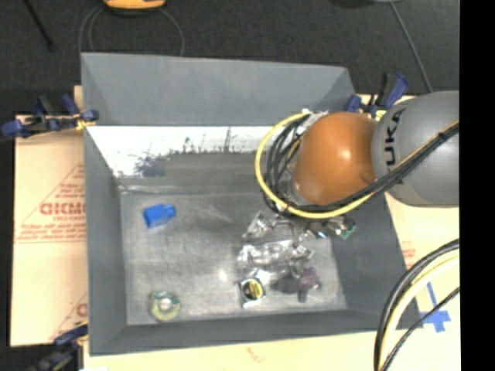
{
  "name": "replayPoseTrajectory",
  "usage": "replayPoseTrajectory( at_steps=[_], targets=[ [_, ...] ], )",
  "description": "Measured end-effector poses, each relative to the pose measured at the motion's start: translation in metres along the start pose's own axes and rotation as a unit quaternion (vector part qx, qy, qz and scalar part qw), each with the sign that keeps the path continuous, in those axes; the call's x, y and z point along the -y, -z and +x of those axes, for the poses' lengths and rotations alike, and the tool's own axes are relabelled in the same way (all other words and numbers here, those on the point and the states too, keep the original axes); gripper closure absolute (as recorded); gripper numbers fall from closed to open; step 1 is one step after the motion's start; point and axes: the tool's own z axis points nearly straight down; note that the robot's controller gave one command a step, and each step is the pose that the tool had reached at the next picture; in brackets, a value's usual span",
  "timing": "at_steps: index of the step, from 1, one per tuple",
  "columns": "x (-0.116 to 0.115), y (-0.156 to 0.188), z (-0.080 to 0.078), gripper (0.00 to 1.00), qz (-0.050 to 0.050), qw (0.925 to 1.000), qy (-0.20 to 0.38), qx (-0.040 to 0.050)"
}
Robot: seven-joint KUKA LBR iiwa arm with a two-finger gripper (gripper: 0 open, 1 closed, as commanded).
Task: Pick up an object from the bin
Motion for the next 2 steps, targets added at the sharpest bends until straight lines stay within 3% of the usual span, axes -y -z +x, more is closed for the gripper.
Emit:
replayPoseTrajectory(
  at_steps=[1, 2],
  targets=[
    [0.001, 0.003, -0.001, 1.00, 0.002, 1.0000, 0.000, 0.0017],
    [0.031, 0.171, -0.002, 1.00, 0.005, 0.9999, -0.008, 0.0039]
  ],
)
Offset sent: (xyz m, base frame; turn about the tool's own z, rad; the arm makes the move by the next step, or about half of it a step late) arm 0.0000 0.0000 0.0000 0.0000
